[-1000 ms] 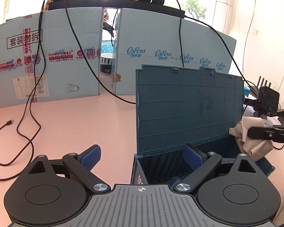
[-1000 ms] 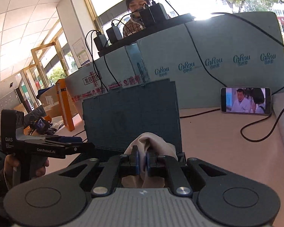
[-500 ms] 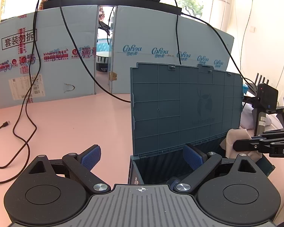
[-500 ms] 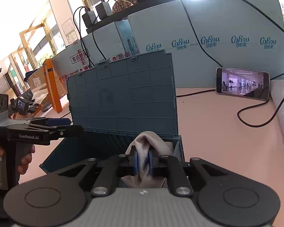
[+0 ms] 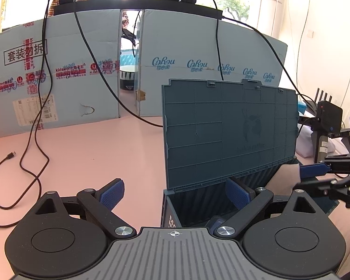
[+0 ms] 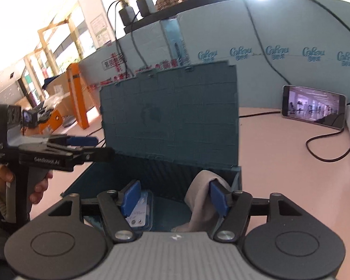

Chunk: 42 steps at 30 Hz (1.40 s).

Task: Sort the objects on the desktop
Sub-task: 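Carry the white cloth with the right tool into the teal box and release, then grasp the teal box lid edge with the left tool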

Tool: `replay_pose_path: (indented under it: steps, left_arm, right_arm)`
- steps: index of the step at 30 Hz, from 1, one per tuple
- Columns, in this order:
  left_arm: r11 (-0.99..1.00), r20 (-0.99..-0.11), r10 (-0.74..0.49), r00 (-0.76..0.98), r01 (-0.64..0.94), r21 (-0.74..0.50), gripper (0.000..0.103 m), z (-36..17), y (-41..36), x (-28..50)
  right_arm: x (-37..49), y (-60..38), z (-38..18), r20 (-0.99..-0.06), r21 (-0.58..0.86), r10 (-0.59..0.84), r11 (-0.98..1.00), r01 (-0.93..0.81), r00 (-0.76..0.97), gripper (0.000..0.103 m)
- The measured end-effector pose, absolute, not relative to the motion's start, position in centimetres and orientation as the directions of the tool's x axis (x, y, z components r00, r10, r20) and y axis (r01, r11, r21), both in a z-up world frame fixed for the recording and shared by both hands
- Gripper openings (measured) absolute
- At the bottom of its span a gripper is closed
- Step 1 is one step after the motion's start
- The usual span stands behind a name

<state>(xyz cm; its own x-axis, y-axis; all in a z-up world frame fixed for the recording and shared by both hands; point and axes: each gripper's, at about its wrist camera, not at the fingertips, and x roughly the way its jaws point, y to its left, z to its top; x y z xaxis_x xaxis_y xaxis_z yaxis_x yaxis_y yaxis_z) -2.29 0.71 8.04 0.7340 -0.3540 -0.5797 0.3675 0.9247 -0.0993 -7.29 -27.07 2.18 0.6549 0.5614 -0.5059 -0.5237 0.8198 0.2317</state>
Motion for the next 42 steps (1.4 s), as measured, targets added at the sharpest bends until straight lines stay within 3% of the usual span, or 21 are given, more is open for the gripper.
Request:
replay_pose_path:
  steps: [8,14,18,26,30,37,42]
  left_arm:
    - [0.920,-0.577,-0.365,0.730,0.379,-0.102,0.096,7.8,0.6,-2.6]
    - [0.926,-0.550,-0.355,0.756,0.365,-0.096,0.096,8.1,1.3,-2.5]
    - [0.905,-0.521,-0.408,0.750,0.405,-0.126,0.096,8.0,2.0,-1.8]
    - [0.817,-0.504,-0.558,0.659,0.544,-0.194,0.096,7.4,0.9,-0.3]
    - [0.807,-0.464,-0.575,0.673,0.560,-0.187,0.096,7.7,0.3,-0.4]
    - [0.801,-0.476,-0.580,0.661,0.568,-0.189,0.095,7.7,-0.9,0.5]
    - [0.800,-0.481,-0.582,0.656,0.566,-0.196,0.093,7.5,-1.2,0.9]
  right_arm:
    - [-8.0,-26.3,3.0,-0.501,0.189,0.558,0.816,-0.546,0.662,0.077]
    - [-9.0,-28.4,5.1,-0.349,0.110,0.480,0.874,-0.474,0.805,0.076]
    - [-8.0,-29.7,5.4,-0.320,0.128,0.468,0.883,-0.452,0.823,0.076]
    - [-4.7,-30.7,3.8,-0.315,0.222,0.550,0.835,-0.503,0.773,0.073]
    - [-3.7,-30.7,3.4,-0.316,0.243,0.560,0.828,-0.505,0.766,0.071]
    - [-3.0,-30.4,3.1,-0.316,0.265,0.577,0.816,-0.513,0.753,0.070]
    - [-2.3,-30.4,2.7,-0.334,0.285,0.578,0.815,-0.505,0.745,0.061]
